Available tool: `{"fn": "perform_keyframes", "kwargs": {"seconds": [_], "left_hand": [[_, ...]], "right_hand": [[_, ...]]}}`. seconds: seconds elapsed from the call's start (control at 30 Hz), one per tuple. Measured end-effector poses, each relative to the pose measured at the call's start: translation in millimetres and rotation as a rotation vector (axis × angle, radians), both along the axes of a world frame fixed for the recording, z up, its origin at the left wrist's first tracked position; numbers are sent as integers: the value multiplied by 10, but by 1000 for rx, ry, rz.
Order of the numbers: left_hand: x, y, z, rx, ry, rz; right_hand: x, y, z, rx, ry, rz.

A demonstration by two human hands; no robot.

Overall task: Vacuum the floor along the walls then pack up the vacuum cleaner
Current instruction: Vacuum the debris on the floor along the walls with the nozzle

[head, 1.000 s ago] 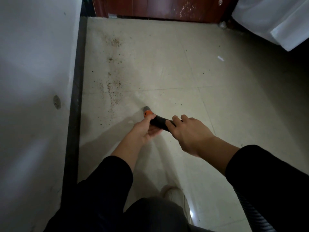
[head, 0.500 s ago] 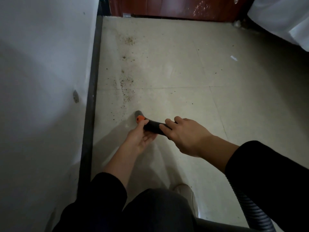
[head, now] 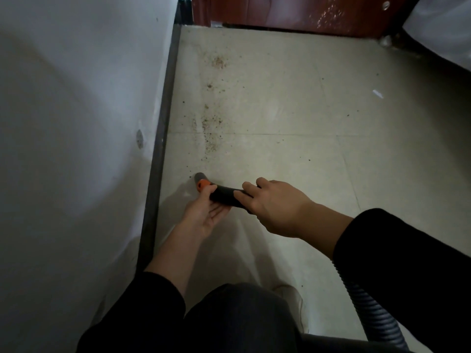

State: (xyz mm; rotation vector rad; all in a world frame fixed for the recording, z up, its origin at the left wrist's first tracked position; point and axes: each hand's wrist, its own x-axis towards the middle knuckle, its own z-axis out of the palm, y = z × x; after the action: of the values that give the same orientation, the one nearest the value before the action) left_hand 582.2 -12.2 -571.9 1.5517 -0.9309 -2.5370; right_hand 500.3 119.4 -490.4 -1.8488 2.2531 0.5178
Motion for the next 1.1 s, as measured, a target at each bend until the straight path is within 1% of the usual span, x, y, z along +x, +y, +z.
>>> {"fn": "perform_keyframes", "kwargs": {"seconds": [0.2,0.63,1.1], "left_hand": [[73,-134,-2,-12,-6,5],[-44,-402,-11,-43,-22,10],[-360,-150,3,4,-22,-8]], "right_hand": [[40,-121,-37,-24,-12,10],[-33,-400,-81,-70,-28,-26],[-257,-155,21,-1,-12,-64]]}}
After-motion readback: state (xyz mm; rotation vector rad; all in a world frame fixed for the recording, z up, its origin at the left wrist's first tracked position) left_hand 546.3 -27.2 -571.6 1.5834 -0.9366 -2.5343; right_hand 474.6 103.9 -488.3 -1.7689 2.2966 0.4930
